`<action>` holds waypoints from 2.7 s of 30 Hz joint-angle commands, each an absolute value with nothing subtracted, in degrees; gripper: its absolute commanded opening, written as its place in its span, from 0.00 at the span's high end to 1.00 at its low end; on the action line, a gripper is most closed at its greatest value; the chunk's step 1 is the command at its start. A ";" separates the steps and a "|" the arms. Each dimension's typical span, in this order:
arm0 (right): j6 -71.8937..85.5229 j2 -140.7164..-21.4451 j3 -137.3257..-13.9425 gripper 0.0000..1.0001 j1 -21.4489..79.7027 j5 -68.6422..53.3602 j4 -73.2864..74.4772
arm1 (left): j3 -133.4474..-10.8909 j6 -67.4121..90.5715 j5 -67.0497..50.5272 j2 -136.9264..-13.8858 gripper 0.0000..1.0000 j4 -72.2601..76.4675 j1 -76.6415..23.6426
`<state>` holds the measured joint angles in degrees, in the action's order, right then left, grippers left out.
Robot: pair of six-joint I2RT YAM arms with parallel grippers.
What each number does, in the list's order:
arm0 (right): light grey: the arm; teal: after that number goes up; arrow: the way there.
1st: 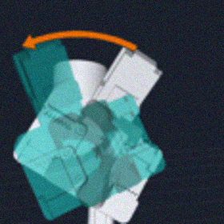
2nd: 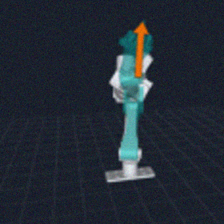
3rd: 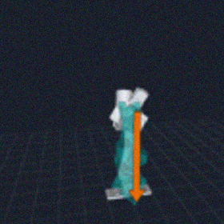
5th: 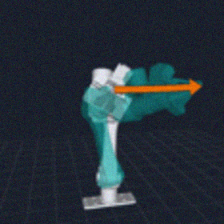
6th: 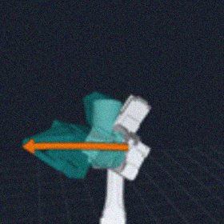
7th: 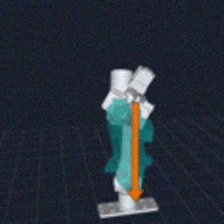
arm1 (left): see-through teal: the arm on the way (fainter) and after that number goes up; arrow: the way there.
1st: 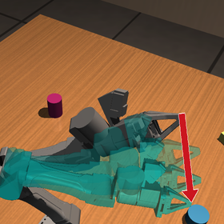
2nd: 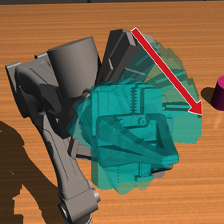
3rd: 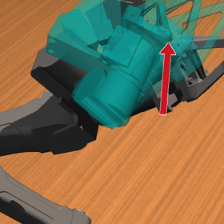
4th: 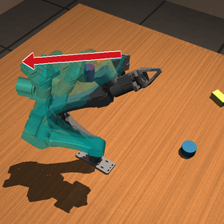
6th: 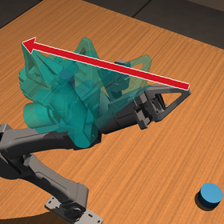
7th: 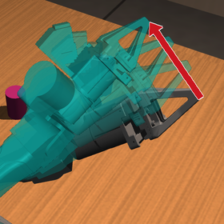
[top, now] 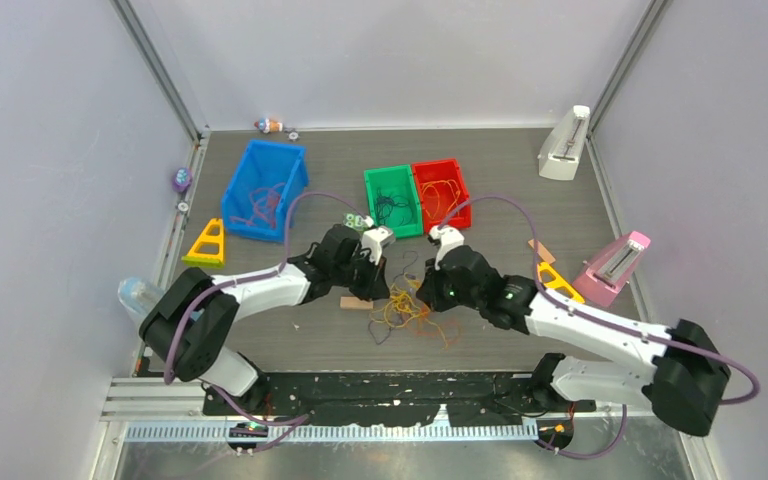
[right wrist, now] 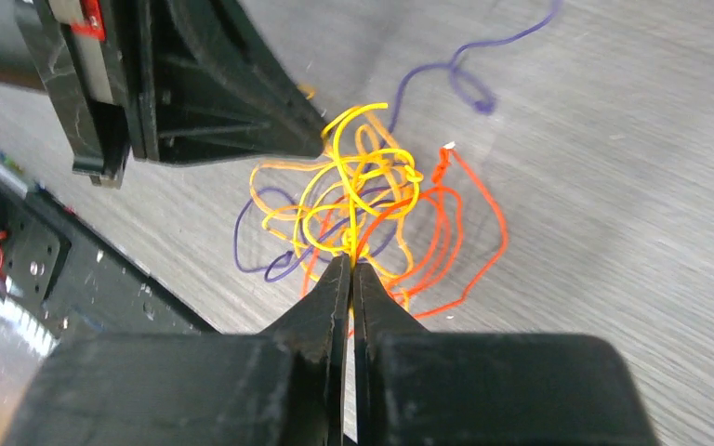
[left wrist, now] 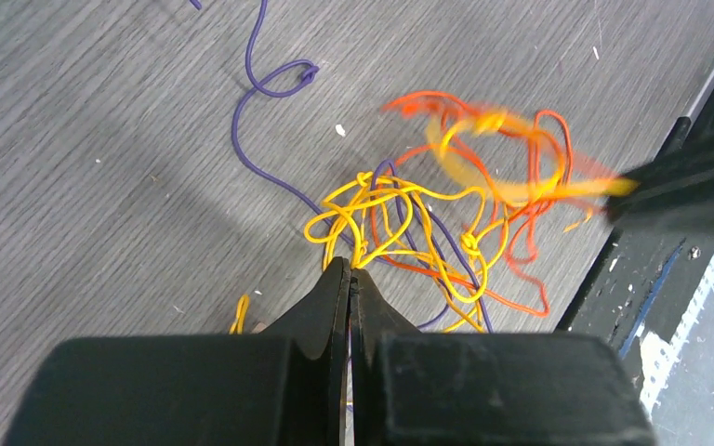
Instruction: Untangle the cables
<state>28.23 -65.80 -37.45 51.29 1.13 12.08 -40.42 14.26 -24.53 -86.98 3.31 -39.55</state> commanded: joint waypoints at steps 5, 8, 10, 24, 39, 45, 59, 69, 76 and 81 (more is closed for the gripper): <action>34.38 -52.00 -35.38 0.95 51.04 25.93 22.36 | -34.18 13.70 -18.44 -75.59 1.00 8.97 -39.73; 37.10 -47.59 -33.96 0.94 50.45 31.20 25.69 | -30.36 14.06 -13.61 -70.02 1.00 10.95 -39.73; 38.97 -45.22 -32.81 0.95 49.90 33.72 27.28 | -26.64 14.50 -10.23 -65.31 1.00 13.91 -39.73; 52.24 -33.80 -28.31 0.95 47.93 47.44 40.17 | -18.19 17.77 14.52 -49.35 1.00 13.18 -39.64; 32.72 -40.13 -37.69 0.95 47.81 31.16 33.03 | -23.96 11.94 -18.22 -62.08 0.43 21.38 -41.16; 32.57 -41.20 -39.08 0.95 47.87 29.94 33.46 | -33.64 6.43 -15.49 -73.18 0.29 13.41 -48.15; 32.74 -40.19 -38.63 0.95 47.87 29.74 33.41 | -57.56 3.31 -7.06 -98.65 0.40 -10.45 -53.08; 45.34 -37.26 -42.01 0.95 45.83 47.27 50.28 | -48.17 6.55 -0.71 -84.74 1.00 -4.20 -51.41; 59.19 -30.60 -44.09 0.95 41.99 57.26 63.28 | -37.34 16.94 -3.68 -65.23 1.00 -3.88 -38.86; 71.90 -26.31 -45.48 0.95 41.40 62.75 74.35 | -33.33 24.61 -2.41 -55.84 1.00 -7.71 -30.73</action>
